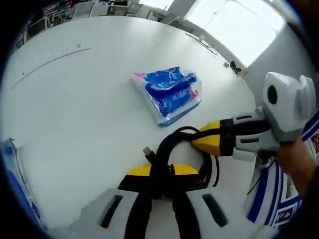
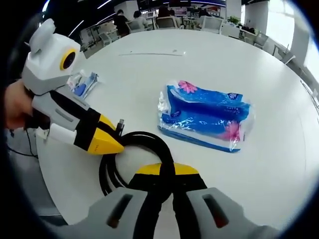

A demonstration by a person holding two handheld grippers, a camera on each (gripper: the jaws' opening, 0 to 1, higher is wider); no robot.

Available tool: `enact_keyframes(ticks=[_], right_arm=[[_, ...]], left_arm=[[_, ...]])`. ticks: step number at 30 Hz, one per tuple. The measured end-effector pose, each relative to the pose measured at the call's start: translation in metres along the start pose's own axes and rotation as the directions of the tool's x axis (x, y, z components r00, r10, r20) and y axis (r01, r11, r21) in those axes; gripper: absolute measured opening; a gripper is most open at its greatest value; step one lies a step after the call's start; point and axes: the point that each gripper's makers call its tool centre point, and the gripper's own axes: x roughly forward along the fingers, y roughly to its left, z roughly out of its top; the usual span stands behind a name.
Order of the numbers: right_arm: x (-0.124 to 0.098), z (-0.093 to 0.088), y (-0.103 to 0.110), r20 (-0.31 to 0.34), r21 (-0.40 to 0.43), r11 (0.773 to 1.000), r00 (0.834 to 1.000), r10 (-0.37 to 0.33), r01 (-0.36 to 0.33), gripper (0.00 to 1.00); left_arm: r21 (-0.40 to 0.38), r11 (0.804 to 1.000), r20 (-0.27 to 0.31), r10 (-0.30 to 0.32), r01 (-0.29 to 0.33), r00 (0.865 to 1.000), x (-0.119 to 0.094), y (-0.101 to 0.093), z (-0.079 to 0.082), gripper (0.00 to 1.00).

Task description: Arrange the tabletop items into an orderly group along one side of the table until the central work area is clear of visible clutter.

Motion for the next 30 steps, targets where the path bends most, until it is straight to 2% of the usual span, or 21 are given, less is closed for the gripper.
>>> enact_keyframes(ticks=[10, 18, 24, 30], right_arm=[[-0.001, 0.001, 0.002, 0.001, -0.005, 1.0, 1.0, -0.006, 0.006, 0.05], [-0.002, 0.002, -0.003, 0.01, -0.009, 1.0, 1.0, -0.026, 0.026, 0.12], [-0.003, 0.004, -0.003, 0.017, -0.003, 1.0, 0.999, -0.029, 0.029, 0.13], [-0.011, 0.01, 0.0, 0.045, 0.031, 0.999, 0.999, -0.026, 0.024, 0.17]], left_arm=[[0.003, 1.0, 0.004, -0.003, 0.003, 1.0, -0.001, 0.001, 0.0, 0.14], [0.007, 1.0, 0.006, -0.005, 0.005, 1.0, -0.003, 0.001, 0.002, 0.19], [0.016, 1.0, 0.007, -0.002, 0.002, 1.0, -0.005, 0.002, 0.002, 0.23], [0.021, 1.0, 0.007, -0.006, 0.006, 1.0, -0.008, 0.001, 0.002, 0.27]])
